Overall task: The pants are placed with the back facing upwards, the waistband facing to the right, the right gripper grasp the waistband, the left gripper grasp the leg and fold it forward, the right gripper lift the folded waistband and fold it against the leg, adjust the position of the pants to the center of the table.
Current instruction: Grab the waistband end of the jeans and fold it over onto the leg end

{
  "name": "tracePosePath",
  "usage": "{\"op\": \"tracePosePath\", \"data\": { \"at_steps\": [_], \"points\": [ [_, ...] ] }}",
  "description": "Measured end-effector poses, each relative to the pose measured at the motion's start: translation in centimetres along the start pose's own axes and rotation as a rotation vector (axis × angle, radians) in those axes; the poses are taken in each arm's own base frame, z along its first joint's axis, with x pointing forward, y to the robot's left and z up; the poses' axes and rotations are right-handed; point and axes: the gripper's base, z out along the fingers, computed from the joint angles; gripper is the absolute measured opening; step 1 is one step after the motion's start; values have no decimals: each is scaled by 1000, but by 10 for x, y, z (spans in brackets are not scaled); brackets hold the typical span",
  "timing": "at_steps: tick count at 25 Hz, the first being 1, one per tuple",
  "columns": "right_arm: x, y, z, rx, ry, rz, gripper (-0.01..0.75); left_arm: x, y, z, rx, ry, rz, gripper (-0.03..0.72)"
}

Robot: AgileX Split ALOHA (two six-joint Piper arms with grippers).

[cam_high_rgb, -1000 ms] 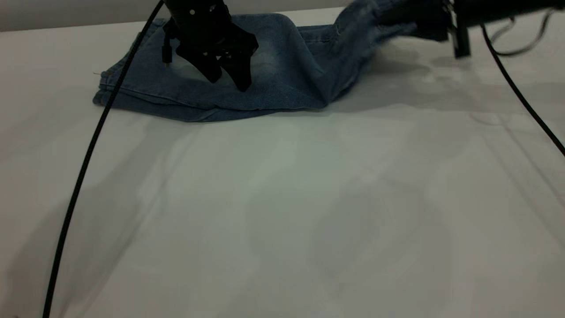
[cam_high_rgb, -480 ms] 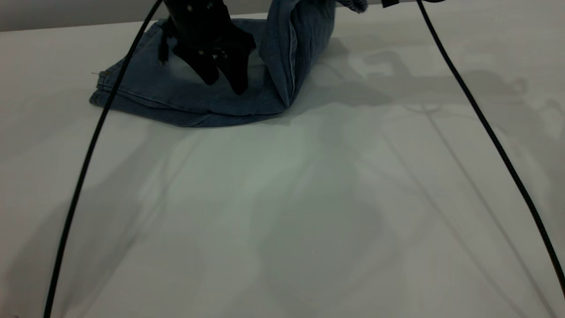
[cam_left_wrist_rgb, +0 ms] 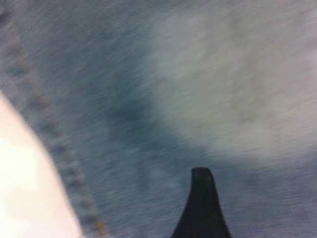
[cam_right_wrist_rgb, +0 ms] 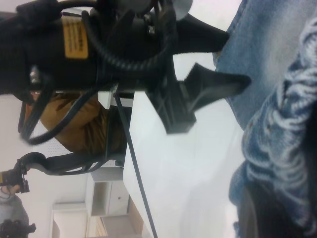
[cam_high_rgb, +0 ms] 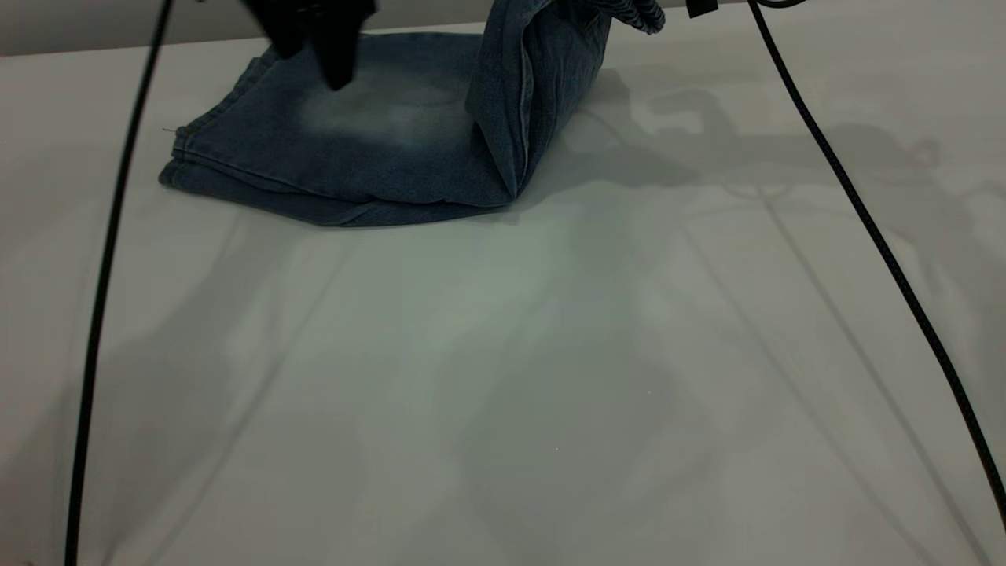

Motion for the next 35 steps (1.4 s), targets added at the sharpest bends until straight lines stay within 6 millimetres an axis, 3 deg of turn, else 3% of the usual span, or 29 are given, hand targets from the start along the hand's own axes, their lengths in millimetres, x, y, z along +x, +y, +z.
{"op": "tracePosePath", "data": {
  "at_steps": [9,16,23,35],
  "points": [
    [0,0,0,-1,0,2,42,19,55,16,31,-76,-183,508],
    [1,2,0,-21,15,3,42,21,54,55,50,-62,-189,507],
    [2,5,1,-39,28,-10,42,22,51,69,69,-53,-195,507],
    [-15,65,43,-96,23,-96,42,22,50,69,71,-49,-193,507]
  ]
}}
